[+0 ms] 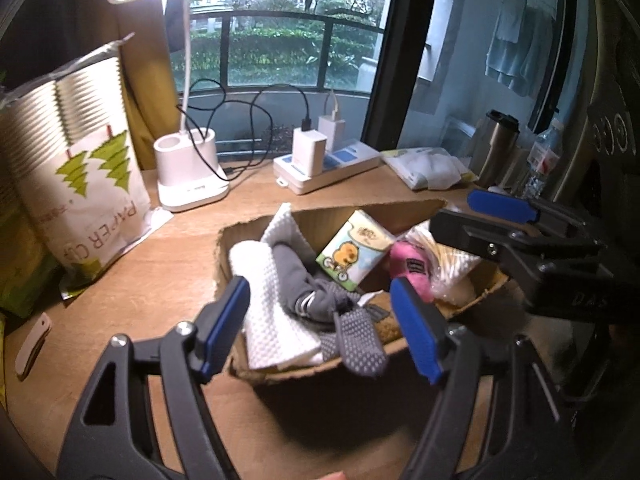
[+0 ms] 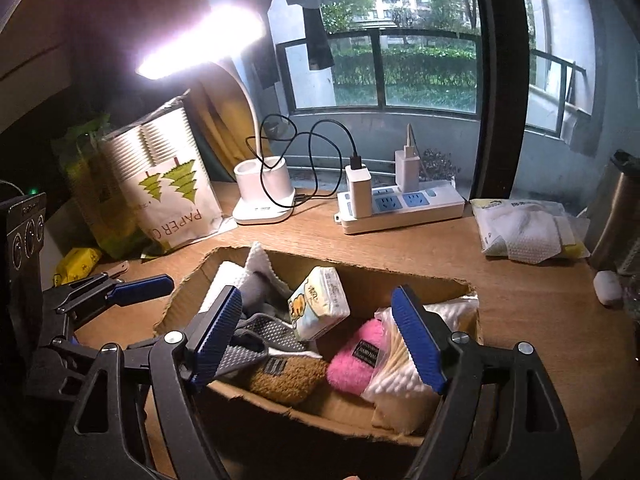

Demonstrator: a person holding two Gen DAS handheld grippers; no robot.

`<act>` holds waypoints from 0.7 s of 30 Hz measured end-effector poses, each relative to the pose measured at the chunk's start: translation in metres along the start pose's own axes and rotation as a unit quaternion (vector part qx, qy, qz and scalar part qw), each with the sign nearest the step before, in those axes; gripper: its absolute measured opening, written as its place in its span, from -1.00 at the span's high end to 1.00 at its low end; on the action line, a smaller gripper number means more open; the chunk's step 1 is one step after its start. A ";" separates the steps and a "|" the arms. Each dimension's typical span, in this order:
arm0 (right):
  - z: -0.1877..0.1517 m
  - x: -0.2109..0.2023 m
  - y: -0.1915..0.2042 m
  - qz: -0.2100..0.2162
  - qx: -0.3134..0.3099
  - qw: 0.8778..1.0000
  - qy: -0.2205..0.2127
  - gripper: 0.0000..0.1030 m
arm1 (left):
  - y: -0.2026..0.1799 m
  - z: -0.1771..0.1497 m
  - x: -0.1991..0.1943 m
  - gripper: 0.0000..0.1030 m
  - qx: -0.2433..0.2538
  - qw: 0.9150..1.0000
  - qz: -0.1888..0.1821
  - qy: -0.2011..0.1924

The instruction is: Organize soft objects

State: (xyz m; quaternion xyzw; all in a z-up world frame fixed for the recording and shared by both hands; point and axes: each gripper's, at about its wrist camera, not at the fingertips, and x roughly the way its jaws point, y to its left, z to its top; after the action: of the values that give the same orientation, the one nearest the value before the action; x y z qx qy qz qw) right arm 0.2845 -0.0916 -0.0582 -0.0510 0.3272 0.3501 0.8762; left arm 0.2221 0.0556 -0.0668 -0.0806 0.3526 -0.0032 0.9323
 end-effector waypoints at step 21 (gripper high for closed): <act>-0.042 -0.088 0.034 -0.033 -0.003 0.999 -0.035 -0.56 | -0.018 -0.039 -0.089 -0.45 0.009 0.999 -0.006 -0.046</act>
State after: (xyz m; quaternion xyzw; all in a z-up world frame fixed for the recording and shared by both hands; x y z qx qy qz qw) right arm 0.1930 -0.1306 -0.0325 -0.0524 0.2930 0.3232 0.8983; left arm 0.1301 0.0380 -0.0348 -0.0748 0.3085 -0.0085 0.9482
